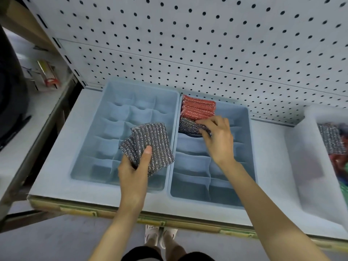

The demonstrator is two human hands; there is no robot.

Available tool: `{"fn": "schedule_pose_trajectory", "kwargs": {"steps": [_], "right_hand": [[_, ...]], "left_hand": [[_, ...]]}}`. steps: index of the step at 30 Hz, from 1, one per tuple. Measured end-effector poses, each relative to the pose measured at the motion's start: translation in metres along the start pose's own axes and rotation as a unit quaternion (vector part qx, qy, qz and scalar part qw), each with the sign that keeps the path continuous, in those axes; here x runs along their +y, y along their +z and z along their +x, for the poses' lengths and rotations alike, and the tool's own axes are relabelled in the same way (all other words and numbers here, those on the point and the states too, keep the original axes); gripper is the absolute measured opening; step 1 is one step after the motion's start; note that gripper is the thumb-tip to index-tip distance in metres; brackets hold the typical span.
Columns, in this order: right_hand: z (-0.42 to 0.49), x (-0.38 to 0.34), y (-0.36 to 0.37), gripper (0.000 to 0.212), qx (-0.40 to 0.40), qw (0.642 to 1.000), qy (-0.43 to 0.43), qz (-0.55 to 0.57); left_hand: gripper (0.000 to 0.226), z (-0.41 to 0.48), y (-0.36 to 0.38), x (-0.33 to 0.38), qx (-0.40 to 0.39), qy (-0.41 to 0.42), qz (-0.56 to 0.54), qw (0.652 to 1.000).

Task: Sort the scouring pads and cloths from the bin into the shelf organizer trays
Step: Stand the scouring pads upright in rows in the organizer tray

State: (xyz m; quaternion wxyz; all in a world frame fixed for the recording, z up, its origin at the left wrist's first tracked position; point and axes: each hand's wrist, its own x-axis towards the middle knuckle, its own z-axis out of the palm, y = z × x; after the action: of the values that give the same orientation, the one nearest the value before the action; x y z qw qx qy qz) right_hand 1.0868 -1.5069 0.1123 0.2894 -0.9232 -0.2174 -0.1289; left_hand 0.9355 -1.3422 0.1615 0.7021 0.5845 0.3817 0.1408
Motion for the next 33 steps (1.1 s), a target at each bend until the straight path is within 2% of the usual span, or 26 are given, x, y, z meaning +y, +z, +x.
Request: {"fn": "schedule_pose_trajectory", "kwargs": {"steps": [7, 13, 16, 19, 21, 23, 27, 30, 33], "right_hand": [[0.001, 0.004, 0.004, 0.023, -0.003, 0.997, 0.054, 0.053], [0.005, 0.003, -0.012, 0.018, -0.007, 1.000, 0.029, 0.001], [0.019, 0.011, -0.047, 0.015, 0.026, 0.995, 0.060, 0.074], [0.036, 0.035, -0.087, 0.020, 0.012, 0.984, 0.114, 0.136], [0.042, 0.056, -0.101, 0.018, -0.018, 0.993, 0.098, 0.068], [0.048, 0.068, -0.103, 0.020, -0.056, 0.996, 0.065, -0.036], [0.060, 0.073, -0.090, 0.018, -0.134, 0.977, 0.067, -0.149], [0.062, 0.078, -0.094, 0.016, -0.114, 0.977, 0.076, -0.166], [0.062, 0.080, -0.095, 0.012, -0.095, 0.973, 0.045, -0.208]], "left_hand": [[0.008, 0.000, 0.000, 0.001, -0.004, -0.009, 0.000, 1.000], [0.012, -0.001, 0.001, 0.004, -0.005, -0.020, -0.010, 1.000], [0.026, 0.001, 0.003, 0.008, -0.005, -0.031, -0.032, 0.999], [0.015, 0.005, 0.016, 0.013, -0.018, -0.019, -0.019, 0.999], [0.008, 0.010, 0.029, 0.017, -0.034, -0.011, -0.008, 0.999], [0.015, 0.016, 0.043, 0.018, -0.047, 0.002, 0.005, 0.999], [0.014, 0.018, 0.065, 0.013, -0.078, 0.023, 0.045, 0.996], [0.011, 0.013, 0.067, 0.004, -0.095, 0.040, 0.093, 0.990], [0.016, 0.010, 0.063, -0.002, -0.096, 0.069, 0.163, 0.980]]}}
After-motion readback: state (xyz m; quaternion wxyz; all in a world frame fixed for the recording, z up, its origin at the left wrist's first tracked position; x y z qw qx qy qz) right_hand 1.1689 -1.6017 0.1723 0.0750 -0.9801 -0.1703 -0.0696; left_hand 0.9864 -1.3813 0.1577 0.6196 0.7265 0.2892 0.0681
